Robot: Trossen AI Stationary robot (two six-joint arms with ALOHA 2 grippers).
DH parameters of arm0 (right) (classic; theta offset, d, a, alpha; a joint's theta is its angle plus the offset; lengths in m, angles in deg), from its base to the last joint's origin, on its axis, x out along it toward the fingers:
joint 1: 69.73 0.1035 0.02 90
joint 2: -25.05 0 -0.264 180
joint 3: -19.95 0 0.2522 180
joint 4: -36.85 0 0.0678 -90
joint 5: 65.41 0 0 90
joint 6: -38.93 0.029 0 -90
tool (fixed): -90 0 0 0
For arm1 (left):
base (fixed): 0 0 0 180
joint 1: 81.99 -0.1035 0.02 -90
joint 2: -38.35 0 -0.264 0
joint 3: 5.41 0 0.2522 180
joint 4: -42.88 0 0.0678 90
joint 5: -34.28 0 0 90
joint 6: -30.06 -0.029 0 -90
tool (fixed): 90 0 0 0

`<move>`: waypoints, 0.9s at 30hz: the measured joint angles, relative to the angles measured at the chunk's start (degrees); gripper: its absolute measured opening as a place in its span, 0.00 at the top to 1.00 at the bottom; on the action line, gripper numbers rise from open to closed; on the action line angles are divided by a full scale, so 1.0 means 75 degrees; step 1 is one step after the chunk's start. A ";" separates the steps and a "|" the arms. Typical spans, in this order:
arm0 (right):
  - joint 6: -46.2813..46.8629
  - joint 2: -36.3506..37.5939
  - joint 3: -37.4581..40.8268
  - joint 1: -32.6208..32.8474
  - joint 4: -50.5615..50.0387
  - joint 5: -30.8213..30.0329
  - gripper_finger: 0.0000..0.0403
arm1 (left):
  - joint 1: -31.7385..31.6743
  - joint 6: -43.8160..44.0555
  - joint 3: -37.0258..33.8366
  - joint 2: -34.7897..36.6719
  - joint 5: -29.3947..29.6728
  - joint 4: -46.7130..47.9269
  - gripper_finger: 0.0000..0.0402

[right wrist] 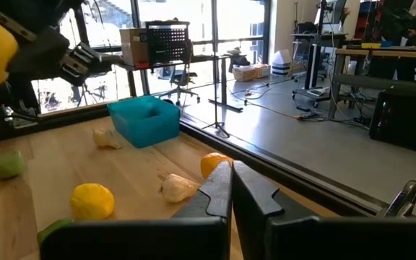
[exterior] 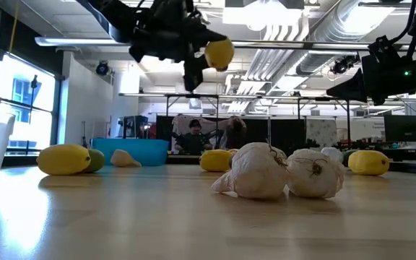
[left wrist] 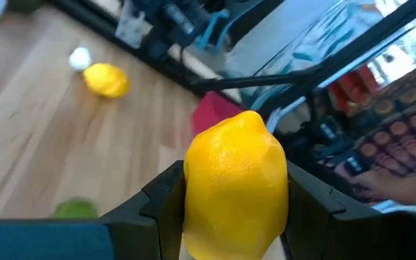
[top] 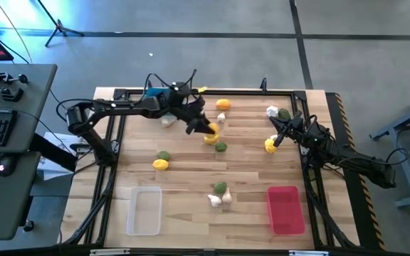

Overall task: Sort produce into baskets
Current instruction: Put the lemon into the red bin

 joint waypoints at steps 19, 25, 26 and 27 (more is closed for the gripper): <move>0.0001 0.0003 0.0000 -0.0003 0.0003 -0.0021 1.00 | 0.2560 0.0100 0.3436 -0.2315 0.3288 -0.0172 0.61; 0.0000 0.0003 0.0000 -0.0003 0.0003 -0.0018 1.00 | 0.3205 0.0038 0.4988 -0.3503 0.3325 -0.0150 0.61; 0.0000 0.0000 0.0000 -0.0003 0.0006 -0.0018 1.00 | 0.3291 0.0044 0.5214 -0.3677 0.3325 -0.0149 0.61; 0.0000 0.0000 0.0000 -0.0003 0.0006 -0.0016 1.00 | 0.3379 0.0047 0.5428 -0.3825 0.3348 -0.0174 0.61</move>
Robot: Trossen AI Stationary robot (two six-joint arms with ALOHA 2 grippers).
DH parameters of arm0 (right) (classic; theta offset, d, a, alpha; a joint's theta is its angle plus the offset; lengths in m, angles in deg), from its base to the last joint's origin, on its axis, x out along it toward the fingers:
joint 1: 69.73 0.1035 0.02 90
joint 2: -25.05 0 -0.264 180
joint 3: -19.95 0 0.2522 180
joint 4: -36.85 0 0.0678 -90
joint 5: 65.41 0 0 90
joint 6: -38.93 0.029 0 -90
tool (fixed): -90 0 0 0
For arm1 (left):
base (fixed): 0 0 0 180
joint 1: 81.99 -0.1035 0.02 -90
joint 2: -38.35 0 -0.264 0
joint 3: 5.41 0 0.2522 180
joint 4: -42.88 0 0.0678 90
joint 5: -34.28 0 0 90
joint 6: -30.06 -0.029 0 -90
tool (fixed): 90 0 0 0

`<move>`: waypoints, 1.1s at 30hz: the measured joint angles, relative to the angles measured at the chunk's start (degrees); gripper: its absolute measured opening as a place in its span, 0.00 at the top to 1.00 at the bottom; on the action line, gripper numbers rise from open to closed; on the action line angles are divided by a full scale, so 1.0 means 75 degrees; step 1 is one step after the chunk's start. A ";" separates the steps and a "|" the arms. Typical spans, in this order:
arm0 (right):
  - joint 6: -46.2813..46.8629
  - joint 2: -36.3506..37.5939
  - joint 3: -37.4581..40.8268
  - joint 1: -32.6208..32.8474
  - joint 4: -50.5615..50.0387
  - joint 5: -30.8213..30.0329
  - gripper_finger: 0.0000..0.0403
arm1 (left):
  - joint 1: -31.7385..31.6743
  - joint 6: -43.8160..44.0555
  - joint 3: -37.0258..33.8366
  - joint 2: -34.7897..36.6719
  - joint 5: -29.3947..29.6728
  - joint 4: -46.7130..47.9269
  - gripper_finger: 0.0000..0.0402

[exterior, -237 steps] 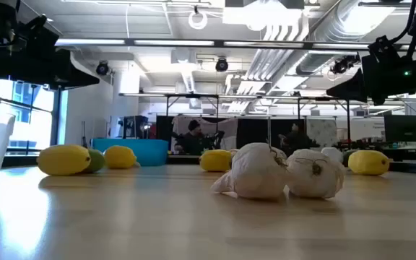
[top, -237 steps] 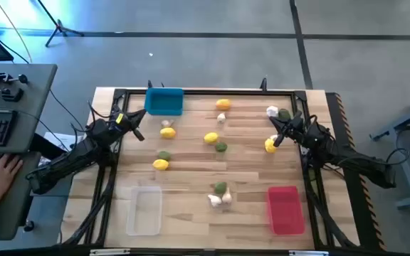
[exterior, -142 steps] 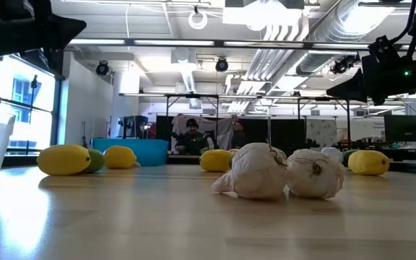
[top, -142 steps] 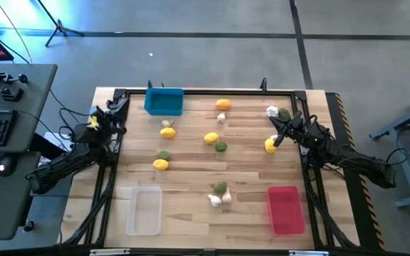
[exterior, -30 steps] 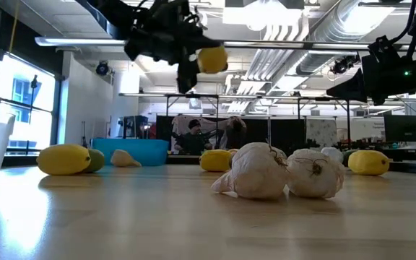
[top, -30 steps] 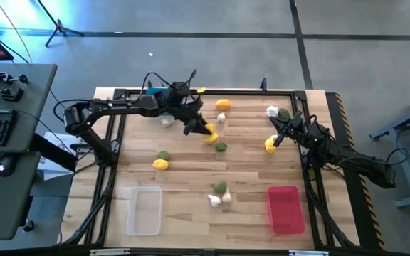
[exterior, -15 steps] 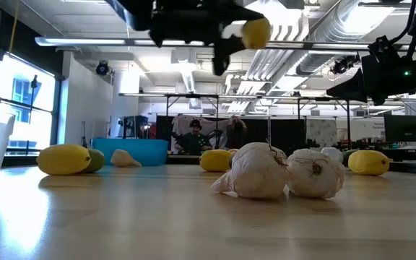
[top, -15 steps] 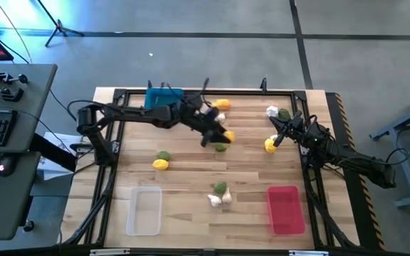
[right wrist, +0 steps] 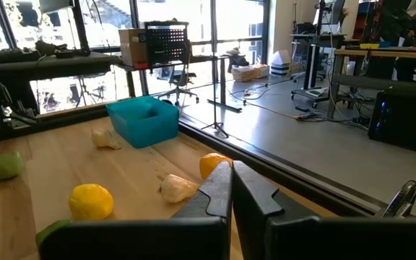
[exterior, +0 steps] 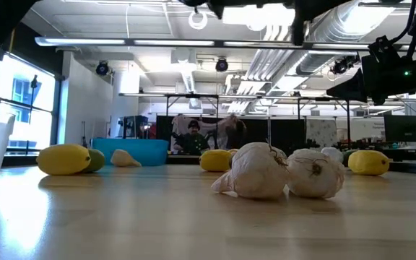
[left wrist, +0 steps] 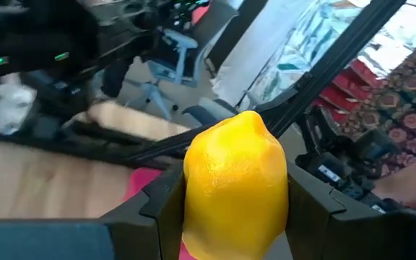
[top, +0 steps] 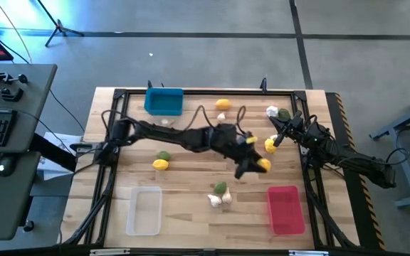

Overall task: Sort produce into baskets
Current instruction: Put the lemon into the red bin

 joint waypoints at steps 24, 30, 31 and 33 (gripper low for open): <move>-0.0002 0.0003 0.0000 0.0000 -0.0003 0.0000 1.00 | 0.1026 -0.1112 0.2286 -0.1986 0.1937 0.1461 0.61; 0.0000 0.0004 0.0000 0.0002 0.0000 -0.0002 1.00 | 0.1055 -0.2053 0.2283 -0.1298 0.1618 0.3790 0.62; 0.0000 0.0003 0.0000 0.0001 0.0000 -0.0002 1.00 | 0.1055 -0.2155 0.2283 -0.1149 0.1627 0.4012 0.62; 0.0000 0.0003 0.0000 0.0002 0.0000 -0.0002 1.00 | 0.1053 -0.2210 0.2284 -0.0897 0.1646 0.4333 0.62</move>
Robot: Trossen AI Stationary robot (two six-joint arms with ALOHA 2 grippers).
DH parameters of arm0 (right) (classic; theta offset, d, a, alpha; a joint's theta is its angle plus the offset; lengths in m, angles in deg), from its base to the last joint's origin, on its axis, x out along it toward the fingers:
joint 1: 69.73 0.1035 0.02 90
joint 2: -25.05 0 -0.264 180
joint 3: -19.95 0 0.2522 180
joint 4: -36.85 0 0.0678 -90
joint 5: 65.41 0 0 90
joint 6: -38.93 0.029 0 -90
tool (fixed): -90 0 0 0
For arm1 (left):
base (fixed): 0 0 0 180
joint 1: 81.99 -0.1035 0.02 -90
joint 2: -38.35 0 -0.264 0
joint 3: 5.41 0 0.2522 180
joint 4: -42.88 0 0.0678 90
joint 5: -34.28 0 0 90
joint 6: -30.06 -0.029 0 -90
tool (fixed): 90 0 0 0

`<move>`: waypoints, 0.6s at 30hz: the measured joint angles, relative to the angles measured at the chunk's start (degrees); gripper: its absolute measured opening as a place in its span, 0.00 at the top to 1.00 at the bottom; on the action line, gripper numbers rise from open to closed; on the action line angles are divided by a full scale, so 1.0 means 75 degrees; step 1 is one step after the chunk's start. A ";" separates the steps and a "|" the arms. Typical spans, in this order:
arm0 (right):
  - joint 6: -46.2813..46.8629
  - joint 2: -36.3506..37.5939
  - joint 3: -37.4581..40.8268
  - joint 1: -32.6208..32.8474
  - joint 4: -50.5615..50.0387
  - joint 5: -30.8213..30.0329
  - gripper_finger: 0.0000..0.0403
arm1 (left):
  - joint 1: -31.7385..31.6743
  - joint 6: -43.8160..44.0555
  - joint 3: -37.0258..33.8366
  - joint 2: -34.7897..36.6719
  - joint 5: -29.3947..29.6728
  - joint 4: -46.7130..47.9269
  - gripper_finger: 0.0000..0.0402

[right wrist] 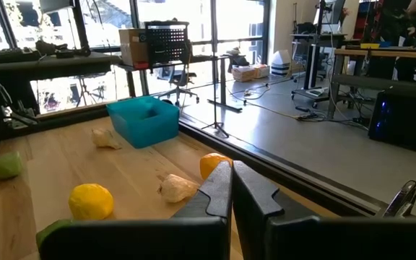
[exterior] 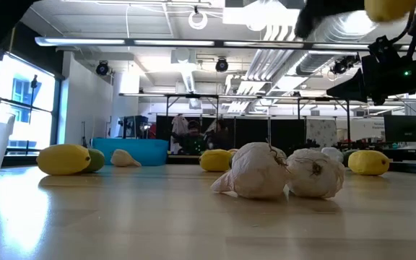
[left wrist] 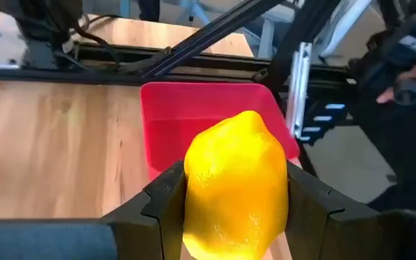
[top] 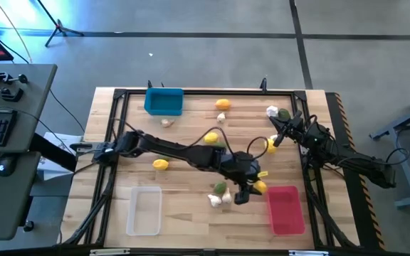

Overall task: Sort produce into baskets
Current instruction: Put the lemon into the red bin

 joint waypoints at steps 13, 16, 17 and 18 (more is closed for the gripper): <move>0.0000 -0.0006 0.0000 -0.0001 0.0000 0.0000 1.00 | -0.0158 0.1054 0.0002 -0.0973 0.0074 -0.3412 0.62; 0.0000 -0.0003 0.0000 0.0001 -0.0002 0.0000 1.00 | -0.0126 0.1128 -0.0010 -0.1308 0.0152 -0.3908 0.62; 0.0000 -0.0003 0.0000 0.0000 -0.0002 0.0000 1.00 | -0.0123 0.1132 -0.0012 -0.1396 0.0166 -0.4035 0.62; 0.0000 -0.0003 0.0001 -0.0002 0.0000 0.0000 1.00 | -0.0123 0.1132 -0.0012 -0.1473 0.0220 -0.4128 0.62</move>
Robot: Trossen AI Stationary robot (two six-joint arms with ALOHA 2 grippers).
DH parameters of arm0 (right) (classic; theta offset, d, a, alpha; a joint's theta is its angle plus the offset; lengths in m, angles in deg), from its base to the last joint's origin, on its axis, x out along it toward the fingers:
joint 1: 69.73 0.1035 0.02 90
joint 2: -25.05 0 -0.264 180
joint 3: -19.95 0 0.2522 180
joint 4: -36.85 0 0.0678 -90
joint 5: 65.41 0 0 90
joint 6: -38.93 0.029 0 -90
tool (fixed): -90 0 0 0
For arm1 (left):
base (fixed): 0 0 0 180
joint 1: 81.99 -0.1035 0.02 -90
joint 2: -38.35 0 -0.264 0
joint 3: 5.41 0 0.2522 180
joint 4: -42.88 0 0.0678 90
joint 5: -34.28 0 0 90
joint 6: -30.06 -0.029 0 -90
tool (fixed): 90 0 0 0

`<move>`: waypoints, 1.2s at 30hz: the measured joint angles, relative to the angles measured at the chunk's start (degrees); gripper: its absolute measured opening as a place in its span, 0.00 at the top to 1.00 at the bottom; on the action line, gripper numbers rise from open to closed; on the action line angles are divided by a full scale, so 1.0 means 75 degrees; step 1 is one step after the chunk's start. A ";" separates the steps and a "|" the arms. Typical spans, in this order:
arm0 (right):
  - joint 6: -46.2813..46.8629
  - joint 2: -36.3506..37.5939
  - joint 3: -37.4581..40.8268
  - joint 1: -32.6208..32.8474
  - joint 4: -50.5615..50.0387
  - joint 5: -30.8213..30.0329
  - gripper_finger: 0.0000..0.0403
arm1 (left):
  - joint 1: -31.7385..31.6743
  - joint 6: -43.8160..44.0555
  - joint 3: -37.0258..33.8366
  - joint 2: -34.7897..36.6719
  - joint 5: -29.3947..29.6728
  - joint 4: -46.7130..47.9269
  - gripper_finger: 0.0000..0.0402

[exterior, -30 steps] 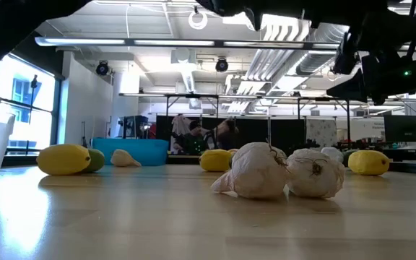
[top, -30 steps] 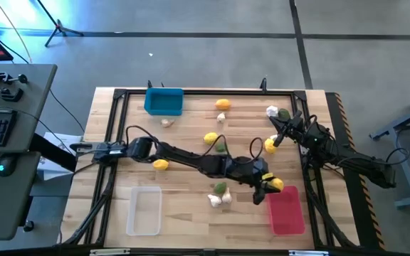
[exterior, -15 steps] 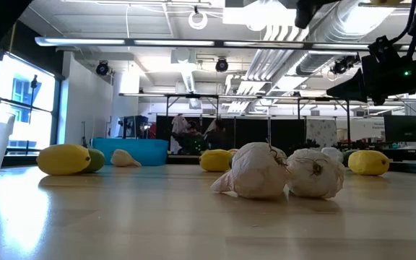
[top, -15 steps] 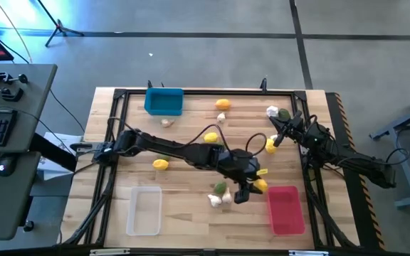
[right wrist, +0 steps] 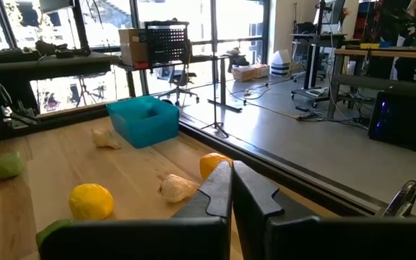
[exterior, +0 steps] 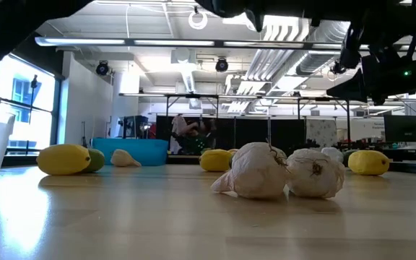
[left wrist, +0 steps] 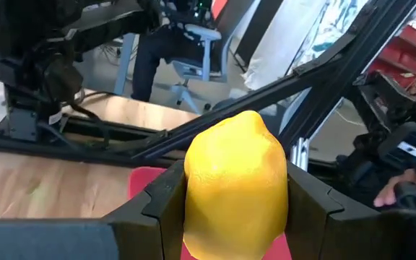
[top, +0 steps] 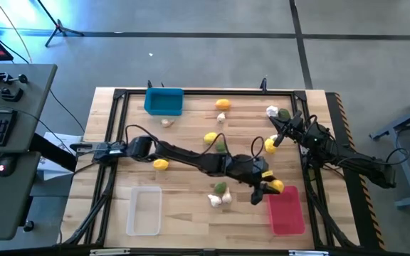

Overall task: Sort produce into baskets
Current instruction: Put the lemon into the red bin

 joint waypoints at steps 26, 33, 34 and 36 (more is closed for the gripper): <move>0.0000 0.0003 -0.0001 0.0003 -0.0003 0.0000 1.00 | -0.0027 -0.0782 0.0005 -0.1061 0.0189 -0.1416 0.58; 0.0000 0.0003 -0.0001 0.0003 0.0000 0.0002 1.00 | -0.0006 -0.0876 0.0005 -0.1061 0.0148 -0.1416 0.50; 0.0000 0.0003 -0.0001 0.0000 0.0000 0.0003 1.00 | -0.0006 -0.0917 0.0004 -0.1061 0.0136 -0.1439 0.49; 0.0000 0.0003 0.0000 0.0003 -0.0002 0.0002 1.00 | -0.0006 -0.1000 0.0006 -0.1061 0.0012 -0.1515 0.48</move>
